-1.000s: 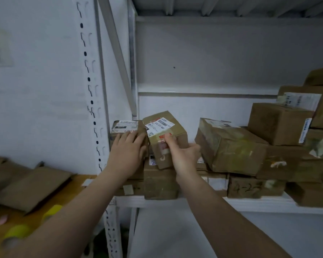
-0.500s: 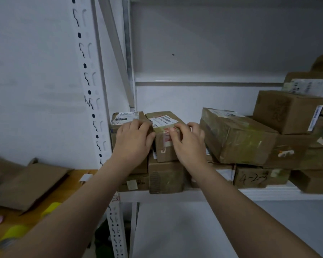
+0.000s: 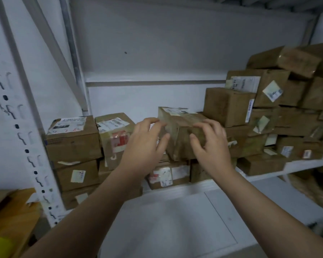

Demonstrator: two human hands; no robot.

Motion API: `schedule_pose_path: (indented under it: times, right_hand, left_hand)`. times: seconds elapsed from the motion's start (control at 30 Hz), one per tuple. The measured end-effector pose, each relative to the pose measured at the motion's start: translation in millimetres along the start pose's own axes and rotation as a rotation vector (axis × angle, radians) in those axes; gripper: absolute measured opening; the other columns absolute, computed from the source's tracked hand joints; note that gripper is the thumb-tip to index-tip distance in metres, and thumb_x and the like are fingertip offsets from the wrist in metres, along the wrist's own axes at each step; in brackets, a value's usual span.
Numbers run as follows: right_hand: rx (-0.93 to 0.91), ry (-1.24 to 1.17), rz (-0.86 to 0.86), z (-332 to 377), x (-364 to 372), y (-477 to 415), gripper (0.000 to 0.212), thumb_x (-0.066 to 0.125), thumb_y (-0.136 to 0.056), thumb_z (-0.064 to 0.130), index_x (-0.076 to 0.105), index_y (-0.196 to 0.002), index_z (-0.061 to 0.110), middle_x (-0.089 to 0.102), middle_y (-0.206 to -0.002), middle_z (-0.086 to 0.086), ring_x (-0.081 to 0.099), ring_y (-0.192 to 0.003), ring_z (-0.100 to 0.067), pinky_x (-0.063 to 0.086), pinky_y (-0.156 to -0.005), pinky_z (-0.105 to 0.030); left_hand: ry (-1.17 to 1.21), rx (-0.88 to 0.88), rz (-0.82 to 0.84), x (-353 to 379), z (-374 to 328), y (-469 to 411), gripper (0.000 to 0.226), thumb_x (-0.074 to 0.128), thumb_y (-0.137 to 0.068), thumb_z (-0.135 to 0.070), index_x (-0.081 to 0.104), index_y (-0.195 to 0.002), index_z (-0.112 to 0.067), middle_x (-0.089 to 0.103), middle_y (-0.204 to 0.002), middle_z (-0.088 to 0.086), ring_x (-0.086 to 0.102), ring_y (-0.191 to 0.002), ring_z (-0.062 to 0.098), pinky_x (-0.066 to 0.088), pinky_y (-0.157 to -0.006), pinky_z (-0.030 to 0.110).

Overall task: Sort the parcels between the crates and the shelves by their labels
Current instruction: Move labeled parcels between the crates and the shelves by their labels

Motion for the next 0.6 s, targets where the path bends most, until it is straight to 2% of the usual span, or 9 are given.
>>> schedule_pose_path:
  times: [0.17,0.3,0.37,0.43,0.5,0.6]
  right_hand:
    - [0.082,0.08,0.076,-50.0,-14.8,-12.7,0.033,0.056,-0.092,0.031,0.057,-0.123,0.021,0.04,-0.137,-0.007,0.031,-0.13,-0.026,0.031,-0.108,-0.044]
    - [0.158,0.022,0.133,-75.2,-12.1,-18.6,0.034,0.05,-0.095,0.037,0.056,-0.128,0.03,0.037,-0.141,-0.009,0.031,-0.131,-0.028,0.03,-0.109,-0.043]
    - [0.203,-0.039,0.18,-84.6,-5.7,-18.1,0.038,0.047,-0.097,0.04,0.053,-0.134,0.03,0.039,-0.142,-0.01,0.034,-0.132,-0.028,0.03,-0.111,-0.044]
    - [0.21,-0.164,0.206,-85.8,-0.5,-14.1,0.04,0.048,-0.097,0.04,0.052,-0.135,0.027,0.044,-0.142,-0.007,0.04,-0.131,-0.022,0.033,-0.109,-0.038]
    - [0.175,-0.28,0.164,-80.4,-2.2,-7.1,0.033,0.052,-0.096,0.037,0.058,-0.126,0.025,0.05,-0.135,-0.001,0.046,-0.125,-0.015,0.036,-0.103,-0.029]
    - [0.177,-0.419,0.06,-78.6,-8.5,6.4,0.011,0.059,-0.092,0.033,0.06,-0.103,0.03,0.049,-0.119,0.005,0.051,-0.109,-0.01,0.043,-0.097,-0.029]
  left_hand:
    - [0.006,-0.097,0.149,51.0,-5.8,-19.8,0.047,0.04,-0.097,-0.044,0.041,-0.14,-0.025,0.033,-0.148,0.008,0.033,-0.133,0.026,0.031,-0.106,0.039]
    - [-0.002,-0.214,0.254,77.8,-2.2,-33.8,0.049,0.03,-0.098,-0.051,0.032,-0.144,-0.033,0.028,-0.152,0.014,0.041,-0.129,0.035,0.037,-0.104,0.047]
    - [0.055,-0.244,0.273,85.4,-2.4,-33.9,0.048,0.029,-0.098,-0.052,0.035,-0.142,-0.032,0.045,-0.142,0.01,0.048,-0.124,0.03,0.042,-0.099,0.046]
    - [0.151,-0.282,0.217,85.3,-3.4,-26.1,0.045,0.03,-0.099,-0.051,0.041,-0.136,-0.029,0.06,-0.124,0.004,0.057,-0.109,0.024,0.047,-0.088,0.037]
    - [0.201,-0.313,0.125,81.6,-5.2,-10.6,0.039,0.03,-0.099,-0.049,0.046,-0.128,-0.029,0.063,-0.112,-0.003,0.058,-0.098,0.017,0.048,-0.079,0.034]
    - [0.308,-0.374,-0.009,79.6,-5.2,16.7,0.018,0.033,-0.1,-0.042,0.046,-0.106,-0.031,0.06,-0.096,-0.013,0.057,-0.088,0.009,0.05,-0.073,0.035]
Point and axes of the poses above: each hand's wrist, its own y-axis away from the middle knuckle, its own x-axis out of the palm, z = x × y, the point moved 10 cm from there along -y, towards the middle knuckle
